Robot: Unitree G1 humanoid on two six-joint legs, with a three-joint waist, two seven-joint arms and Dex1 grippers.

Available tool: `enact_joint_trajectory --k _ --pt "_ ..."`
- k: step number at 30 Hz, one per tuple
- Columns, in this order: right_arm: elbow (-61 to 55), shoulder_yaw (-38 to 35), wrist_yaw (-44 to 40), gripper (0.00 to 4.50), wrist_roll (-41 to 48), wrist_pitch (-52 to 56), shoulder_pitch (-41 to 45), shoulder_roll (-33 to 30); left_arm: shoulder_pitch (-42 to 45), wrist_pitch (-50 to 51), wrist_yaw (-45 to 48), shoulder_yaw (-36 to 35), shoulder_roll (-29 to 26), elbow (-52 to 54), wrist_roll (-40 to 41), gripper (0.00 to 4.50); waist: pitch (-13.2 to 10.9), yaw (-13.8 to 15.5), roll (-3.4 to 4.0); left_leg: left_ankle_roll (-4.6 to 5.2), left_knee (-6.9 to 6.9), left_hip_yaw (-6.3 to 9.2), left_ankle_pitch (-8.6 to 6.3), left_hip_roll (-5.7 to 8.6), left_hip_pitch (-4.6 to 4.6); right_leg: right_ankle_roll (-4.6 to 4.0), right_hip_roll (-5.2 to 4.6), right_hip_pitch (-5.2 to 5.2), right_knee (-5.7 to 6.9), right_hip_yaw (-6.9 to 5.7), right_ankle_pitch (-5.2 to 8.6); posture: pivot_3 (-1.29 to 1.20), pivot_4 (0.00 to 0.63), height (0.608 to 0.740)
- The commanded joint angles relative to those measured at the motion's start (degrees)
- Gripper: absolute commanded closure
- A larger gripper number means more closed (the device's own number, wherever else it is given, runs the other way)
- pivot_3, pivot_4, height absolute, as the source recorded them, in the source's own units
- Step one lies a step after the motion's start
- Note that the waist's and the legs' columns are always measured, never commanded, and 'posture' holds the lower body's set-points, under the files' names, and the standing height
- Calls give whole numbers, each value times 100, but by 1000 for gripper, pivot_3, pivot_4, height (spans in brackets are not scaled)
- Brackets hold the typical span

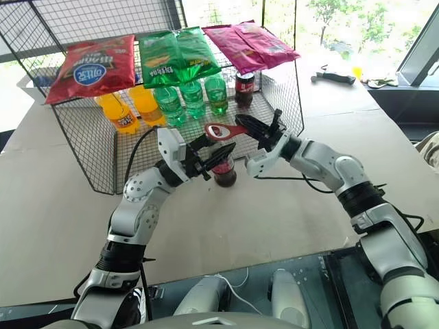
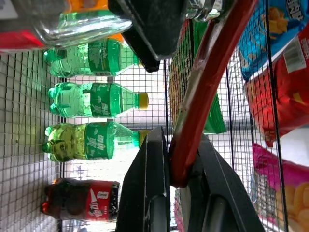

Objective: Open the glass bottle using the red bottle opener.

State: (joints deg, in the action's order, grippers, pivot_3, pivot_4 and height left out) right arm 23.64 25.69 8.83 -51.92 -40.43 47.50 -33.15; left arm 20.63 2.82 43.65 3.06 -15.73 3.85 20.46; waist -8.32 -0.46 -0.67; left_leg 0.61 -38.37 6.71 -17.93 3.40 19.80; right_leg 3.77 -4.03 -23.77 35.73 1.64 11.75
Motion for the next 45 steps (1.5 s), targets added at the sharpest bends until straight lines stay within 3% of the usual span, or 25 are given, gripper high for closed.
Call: enact_joint_trajectory --k 1,33,45 --pt "42 -249 324 4500 -241 116 379 -322 -44 54 23 105 -10 -196 -98 2201 -1 12 -1 0 0 1 0 0 2 0 0 0 -1 -1 0 0 150 740" --pt "537 -90 1298 4500 -820 72 649 -919 152 -156 173 335 213 -740 -128 2201 -20 137 -3 0 -1 -13 1 8 15 -1 -4 0 -11 -9 1 0 150 740" --pt "949 186 1644 4500 -1134 -110 1340 -1230 207 -256 208 329 318 -923 -139 2201 -23 145 -3 1 -2 -11 1 12 19 -1 -6 0 -14 -10 1 0 150 740"
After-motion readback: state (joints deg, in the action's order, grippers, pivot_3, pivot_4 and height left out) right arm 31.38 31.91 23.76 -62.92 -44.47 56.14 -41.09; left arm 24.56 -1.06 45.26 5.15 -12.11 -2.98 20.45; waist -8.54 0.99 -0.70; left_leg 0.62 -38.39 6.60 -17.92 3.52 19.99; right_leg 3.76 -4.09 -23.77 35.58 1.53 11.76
